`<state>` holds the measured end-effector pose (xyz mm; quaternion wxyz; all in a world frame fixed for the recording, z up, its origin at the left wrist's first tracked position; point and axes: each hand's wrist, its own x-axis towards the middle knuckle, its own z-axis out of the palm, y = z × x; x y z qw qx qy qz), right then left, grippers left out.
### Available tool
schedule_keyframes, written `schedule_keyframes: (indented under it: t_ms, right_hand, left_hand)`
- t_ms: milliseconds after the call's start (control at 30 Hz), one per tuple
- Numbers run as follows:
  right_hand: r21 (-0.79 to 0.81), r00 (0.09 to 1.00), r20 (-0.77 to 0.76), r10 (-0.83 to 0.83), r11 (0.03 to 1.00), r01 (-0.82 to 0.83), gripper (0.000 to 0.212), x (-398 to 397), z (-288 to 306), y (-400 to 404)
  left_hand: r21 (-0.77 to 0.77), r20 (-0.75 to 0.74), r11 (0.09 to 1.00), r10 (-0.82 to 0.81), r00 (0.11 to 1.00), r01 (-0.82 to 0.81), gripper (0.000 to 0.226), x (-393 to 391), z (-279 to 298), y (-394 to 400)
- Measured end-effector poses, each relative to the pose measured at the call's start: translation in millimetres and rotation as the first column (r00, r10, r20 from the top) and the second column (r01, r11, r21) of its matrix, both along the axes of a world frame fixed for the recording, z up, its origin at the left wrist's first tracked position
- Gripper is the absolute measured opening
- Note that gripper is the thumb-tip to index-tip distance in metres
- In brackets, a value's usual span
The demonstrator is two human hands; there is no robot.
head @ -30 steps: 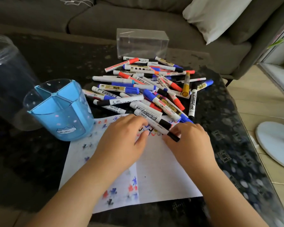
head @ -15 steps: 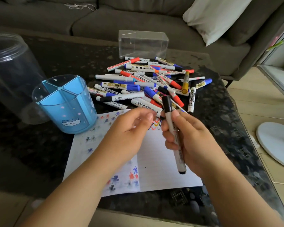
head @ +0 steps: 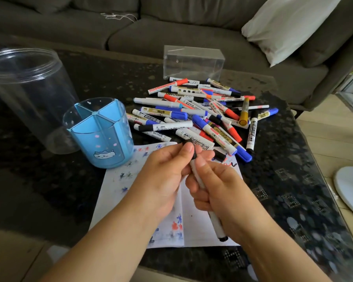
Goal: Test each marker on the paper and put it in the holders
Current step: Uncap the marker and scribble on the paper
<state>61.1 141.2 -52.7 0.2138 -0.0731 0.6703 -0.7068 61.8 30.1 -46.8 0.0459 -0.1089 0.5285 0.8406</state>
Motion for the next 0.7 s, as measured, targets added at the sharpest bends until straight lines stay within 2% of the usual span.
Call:
schedule_keyframes:
  t_ms: [67,133,233,333,433,500,567,700]
  right_hand:
    - [0.334,0.963,-0.267,0.031,0.940,0.062,0.034,-1,-6,1]
    - [0.494,0.920,-0.384,0.082,0.860,0.130,0.031,-1,-11,3]
    - [0.533,0.927,-0.369,0.067,0.832,0.152,0.035,2,-11,5]
    - [0.502,0.959,-0.283,-0.003,0.852,0.151,0.034,-2,-6,12]
    - [0.296,0.983,-0.153,-0.103,0.944,0.145,0.019,-7,-1,17]
    - [0.119,0.981,-0.069,-0.184,0.974,0.191,0.028,-10,1,20]
    - [-0.049,0.973,0.016,-0.232,0.971,0.233,0.021,-13,6,21]
    - [-0.357,0.914,0.357,-0.193,0.876,0.324,0.017,-23,8,27]
  left_hand:
    - [-0.044,0.039,0.996,0.074,0.996,-0.073,0.021,-5,-4,-4]
    - [-0.067,0.078,0.987,0.154,0.985,-0.149,0.018,-10,-5,-12]
    - [-0.143,0.042,0.972,0.192,0.981,-0.184,0.016,-11,-4,-20]
    - [-0.297,-0.014,0.927,0.235,0.972,-0.229,0.011,-8,-7,-20]
    - [-0.515,-0.068,0.820,0.251,0.965,-0.250,0.017,-6,-10,-23]
    - [-0.626,-0.072,0.747,0.231,0.970,-0.224,0.022,-5,-10,-26]
    - [-0.674,-0.085,0.711,0.193,0.977,-0.199,0.020,-3,-9,-27]
    - [-0.757,-0.091,0.638,0.109,0.990,-0.140,0.018,-4,-14,-27]
